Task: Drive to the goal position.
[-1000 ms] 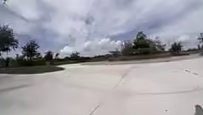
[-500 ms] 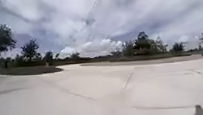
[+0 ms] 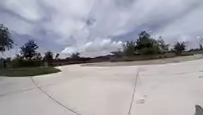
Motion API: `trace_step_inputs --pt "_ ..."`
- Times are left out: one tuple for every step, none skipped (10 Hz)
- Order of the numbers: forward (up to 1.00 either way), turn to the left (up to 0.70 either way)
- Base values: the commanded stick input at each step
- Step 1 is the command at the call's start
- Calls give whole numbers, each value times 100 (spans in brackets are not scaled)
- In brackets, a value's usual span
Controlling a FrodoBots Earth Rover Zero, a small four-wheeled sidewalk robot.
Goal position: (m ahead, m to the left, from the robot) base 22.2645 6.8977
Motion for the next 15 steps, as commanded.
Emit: trace_step_inputs --pt "85 0" --pt "85 0" --pt "85 0" --pt "85 0" --pt "85 0" --pt "85 0" --pt "85 15" --pt "85 34" --pt "85 34" --pt "85 34" --pt "85 12" --pt "85 0" --pt "85 0" --pt "85 0" --pt "85 0"
